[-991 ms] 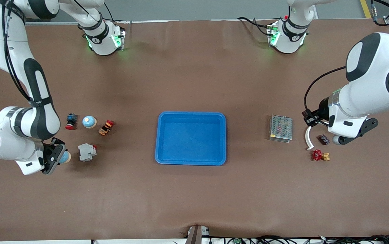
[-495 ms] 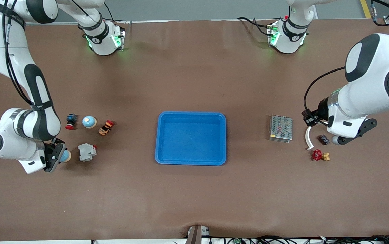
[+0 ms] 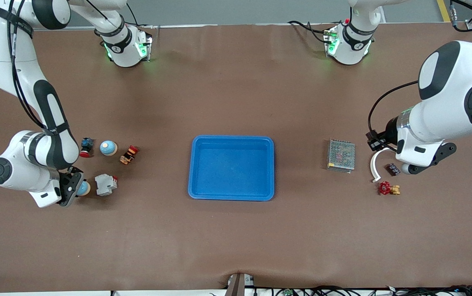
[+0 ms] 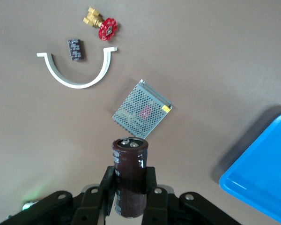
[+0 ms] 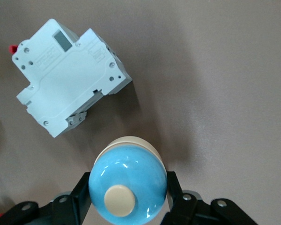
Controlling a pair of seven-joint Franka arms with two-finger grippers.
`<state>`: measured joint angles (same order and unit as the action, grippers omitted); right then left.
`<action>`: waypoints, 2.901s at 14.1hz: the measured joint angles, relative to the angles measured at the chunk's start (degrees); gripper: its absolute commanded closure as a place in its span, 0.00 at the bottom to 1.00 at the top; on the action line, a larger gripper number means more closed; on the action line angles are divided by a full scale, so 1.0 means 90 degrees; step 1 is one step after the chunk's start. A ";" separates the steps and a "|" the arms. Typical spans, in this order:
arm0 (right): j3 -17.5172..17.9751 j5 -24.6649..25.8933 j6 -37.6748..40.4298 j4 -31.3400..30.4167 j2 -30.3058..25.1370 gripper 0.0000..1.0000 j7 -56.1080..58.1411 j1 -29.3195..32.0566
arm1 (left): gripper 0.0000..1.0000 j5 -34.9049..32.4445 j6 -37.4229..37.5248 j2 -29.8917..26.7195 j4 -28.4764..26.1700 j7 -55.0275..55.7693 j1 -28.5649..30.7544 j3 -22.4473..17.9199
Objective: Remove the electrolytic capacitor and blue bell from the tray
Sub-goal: 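Place the bell with the right gripper while the left gripper carries the capacitor, then place the capacitor with the left gripper while the right gripper withdraws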
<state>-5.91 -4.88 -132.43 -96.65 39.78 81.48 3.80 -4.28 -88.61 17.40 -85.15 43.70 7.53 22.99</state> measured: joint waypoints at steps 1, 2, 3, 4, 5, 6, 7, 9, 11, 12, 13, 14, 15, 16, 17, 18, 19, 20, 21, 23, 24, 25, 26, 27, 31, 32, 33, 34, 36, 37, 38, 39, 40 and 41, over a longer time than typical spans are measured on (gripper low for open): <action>0.0000 -0.0064 -0.0010 -0.0009 0.0009 0.52 0.0044 0.0014 | 1.00 0.0000 0.0047 0.0000 -0.0077 0.0000 0.0005 -0.0001; 0.0000 -0.0124 -0.0014 -0.0010 0.0020 0.52 0.0103 0.0030 | 1.00 0.0000 0.0069 0.0001 -0.0197 0.0000 0.0020 -0.0004; 0.0000 -0.0185 -0.0030 -0.0011 0.0032 0.52 0.0147 0.0043 | 1.00 0.0000 0.0077 0.0003 -0.0355 0.0000 0.0064 -0.0008; 0.0000 -0.0209 -0.0061 -0.0012 0.0049 0.51 0.0162 0.0050 | 1.00 0.0000 0.0077 0.0005 -0.0522 0.0000 0.0127 -0.0009; 0.0000 -0.0214 -0.0093 -0.0012 0.0067 0.47 0.0163 0.0052 | 1.00 0.0000 0.0076 0.0009 -0.0678 0.0000 0.0189 -0.0010; 0.0000 -0.0217 -0.0111 -0.0012 0.0083 0.38 0.0164 0.0052 | 1.00 0.0000 0.0072 0.0012 -0.0819 0.0000 0.0258 -0.0013; 0.0001 -0.0219 -0.0121 -0.0012 0.0093 0.30 0.0164 0.0052 | 1.00 0.0000 0.0052 0.0014 -0.0955 0.0000 0.0352 -0.0014; 0.0004 -0.0223 -0.0137 -0.0009 0.0099 0.00 0.0164 0.0052 | 1.00 0.0000 -0.0056 0.0015 -0.1237 -0.0165 0.0640 -0.0022; 0.0005 -0.0251 -0.0140 0.0002 0.0099 0.00 0.0163 0.0053 | 1.00 -0.0001 -0.0213 0.0018 -0.1514 -0.0413 0.0934 -0.0034; 0.0005 -0.0270 -0.0140 0.0006 0.0099 0.00 0.0163 0.0053 | 1.00 -0.0022 -0.0352 0.0018 -0.1678 -0.0493 0.1062 -0.0038; 0.0006 -0.0287 -0.0140 0.0020 0.0099 0.00 0.0164 0.0053 | 1.00 -0.0086 -0.0538 0.0020 -0.1871 -0.0569 0.1174 -0.0039; 0.0011 -0.0291 -0.0132 0.0056 0.0098 0.00 0.0164 0.0053 | 1.00 -0.0164 -0.0743 0.0022 -0.2073 -0.0653 0.1265 -0.0043; 0.0019 -0.0293 -0.0091 0.0118 0.0099 0.00 0.0164 0.0053 | 1.00 -0.0211 -0.0948 0.0023 -0.2275 -0.0735 0.1344 -0.0043; 0.0024 -0.0295 0.0003 0.0201 0.0097 0.00 0.0164 0.0053 | 1.00 -0.0257 -0.1161 0.0025 -0.2476 -0.0802 0.1422 -0.0046; 0.0027 -0.0296 0.0160 0.0323 0.0095 0.00 0.0164 0.0053 | 1.00 -0.0305 -0.1410 0.0027 -0.2694 -0.0903 0.1510 -0.0046; 0.0031 -0.0297 0.0359 0.0483 0.0089 0.00 0.0164 0.0053 | 1.00 -0.0376 -0.1679 0.0029 -0.2932 -0.1005 0.1594 -0.0048; 0.0038 -0.0298 0.0595 0.0670 0.0076 0.00 0.0164 0.0052 | 1.00 -0.0467 -0.1963 0.0031 -0.3198 -0.1081 0.1660 -0.0048; 0.0049 -0.0301 0.0881 0.0875 0.0051 0.00 0.0159 0.0051 | 1.00 -0.0567 -0.2235 0.0034 -0.3467 -0.1110 0.1697 -0.0049; 0.0063 -0.0308 0.1216 0.1086 -0.0003 0.00 0.0103 0.0047 | 1.00 -0.0668 -0.2503 0.0036 -0.3726 -0.1111 0.1713 -0.0049; 0.0089 -0.0316 0.1905 0.1445 -0.0203 0.00 -0.0309 0.0016 | 1.00 -0.0906 -0.3054 0.0039 -0.4203 -0.1111 0.1732 -0.0050; 0.0104 -0.0317 0.2251 0.1593 -0.0339 0.00 -0.0655 -0.0027 | 1.00 -0.1059 -0.3387 0.0042 -0.4428 -0.1111 0.1776 -0.0051; 0.0120 -0.0317 0.2604 0.1721 -0.0496 0.00 -0.1114 -0.0104 | 1.00 -0.1195 -0.3743 0.0047 -0.4646 -0.1111 0.1847 -0.0051; 0.0133 -0.0317 0.2913 0.1829 -0.0649 0.00 -0.1625 -0.0214 | 1.00 -0.1273 -0.4041 0.0055 -0.4822 -0.1112 0.1917 -0.0055; 0.0140 -0.0316 0.3210 0.1923 -0.0800 0.00 -0.2215 -0.0357 | 1.00 -0.1300 -0.4238 0.0066 -0.4941 -0.1115 0.1968 -0.0057; 0.0161 -0.0312 0.4168 0.2228 -0.1402 0.00 -0.5253 -0.1137 | 1.00 -0.1354 -0.4590 0.0152 -0.5040 -0.1121 0.2016 -0.0065; 0.0165 -0.0312 0.4262 0.2265 -0.1548 0.00 -0.6092 -0.1355 | 1.00 -0.1389 -0.4687 0.0204 -0.5041 -0.1121 0.2030 -0.0075; 0.0167 -0.0310 0.4338 0.2283 -0.1694 0.00 -0.6947 -0.1569 | 1.00 -0.1432 -0.4800 0.0279 -0.5042 -0.1121 0.2065 -0.0083; 0.0168 -0.0307 0.4452 0.2284 -0.1818 0.00 -0.7692 -0.1752 | 0.81 -0.1496 -0.4899 0.0366 -0.5040 -0.1121 0.2110 -0.0088; 0.0170 -0.0305 0.4621 0.2284 -0.1973 0.00 -0.8777 -0.1989 | 0.30 -0.1524 -0.4924 0.0431 -0.5023 -0.1121 0.2157 -0.0077; 0.0169 -0.0305 0.4644 0.2283 -0.2014 0.00 -0.9131 -0.2030 | 0.00 -0.1532 -0.4937 0.0438 -0.5009 -0.1121 0.2157 -0.0079; 0.0168 -0.0306 0.4654 0.2283 -0.2033 0.00 -0.9363 -0.2035 | 0.00 -0.1545 -0.4953 0.0448 -0.4977 -0.1121 0.2161 -0.0083; 0.0157 -0.0307 0.4655 0.2283 -0.2036 0.00 -0.9533 -0.2033 | 0.00 -0.1552 -0.4954 0.0451 -0.4931 -0.1121 0.2165 -0.0084; 0.0141 -0.0308 0.4659 0.2283 -0.2036 0.00 -0.9691 -0.2030 | 0.00 -0.1559 -0.4951 0.0447 -0.4867 -0.1121 0.2166 -0.0083; 0.0126 -0.0308 0.4677 0.2283 -0.2045 0.00 -0.9842 -0.2028 | 0.00 -0.1565 -0.4929 0.0436 -0.4767 -0.1121 0.2166 -0.0074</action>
<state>-4.78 -7.66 -90.33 -76.11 21.37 -7.09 -14.46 -18.36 -132.97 21.32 -128.05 33.61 27.02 22.33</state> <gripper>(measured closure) 0.000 0.282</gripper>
